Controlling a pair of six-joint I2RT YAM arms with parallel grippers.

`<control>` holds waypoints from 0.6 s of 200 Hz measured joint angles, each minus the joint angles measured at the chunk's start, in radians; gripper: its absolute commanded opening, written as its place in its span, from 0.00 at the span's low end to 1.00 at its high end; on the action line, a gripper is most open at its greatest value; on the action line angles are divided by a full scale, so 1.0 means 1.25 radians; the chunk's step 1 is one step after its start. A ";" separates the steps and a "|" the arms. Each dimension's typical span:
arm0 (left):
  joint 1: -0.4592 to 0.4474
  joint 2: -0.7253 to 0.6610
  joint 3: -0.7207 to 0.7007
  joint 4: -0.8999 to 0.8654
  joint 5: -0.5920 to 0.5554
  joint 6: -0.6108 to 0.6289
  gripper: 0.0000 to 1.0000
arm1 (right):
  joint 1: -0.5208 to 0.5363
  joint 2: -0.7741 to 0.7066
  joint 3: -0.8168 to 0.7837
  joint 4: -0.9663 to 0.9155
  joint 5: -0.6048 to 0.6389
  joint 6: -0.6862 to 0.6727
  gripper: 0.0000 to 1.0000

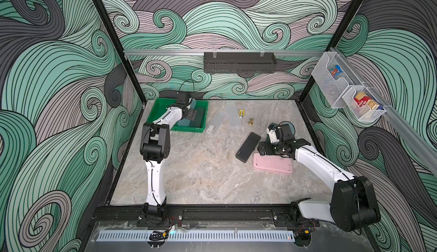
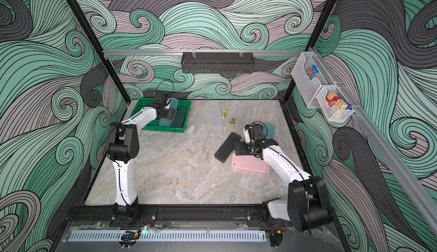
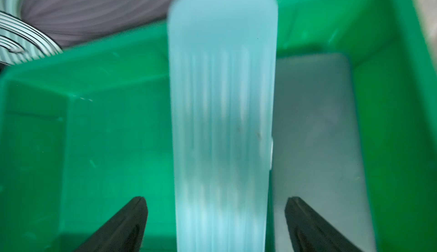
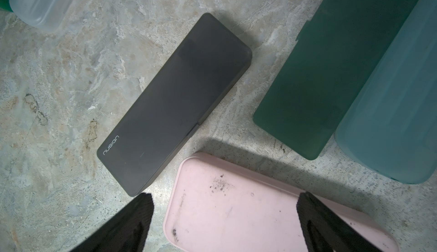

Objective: Put the pencil case into the storage box
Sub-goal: Place the pencil case at the storage box.

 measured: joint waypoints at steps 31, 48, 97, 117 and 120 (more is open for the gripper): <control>0.000 0.028 0.109 0.017 -0.001 -0.027 0.94 | 0.001 0.000 0.000 0.000 0.000 -0.001 0.99; 0.000 0.060 0.177 0.037 -0.001 -0.042 0.94 | 0.001 0.003 0.000 0.001 0.000 -0.003 0.99; 0.000 0.175 0.293 0.078 -0.013 -0.063 0.94 | 0.005 0.016 0.000 0.006 0.000 -0.005 0.99; 0.000 0.243 0.371 0.070 -0.018 -0.065 0.94 | 0.005 0.027 0.000 0.009 0.000 -0.006 0.99; 0.000 0.250 0.381 0.067 -0.018 -0.065 0.94 | 0.005 0.028 0.000 0.011 0.000 -0.006 0.99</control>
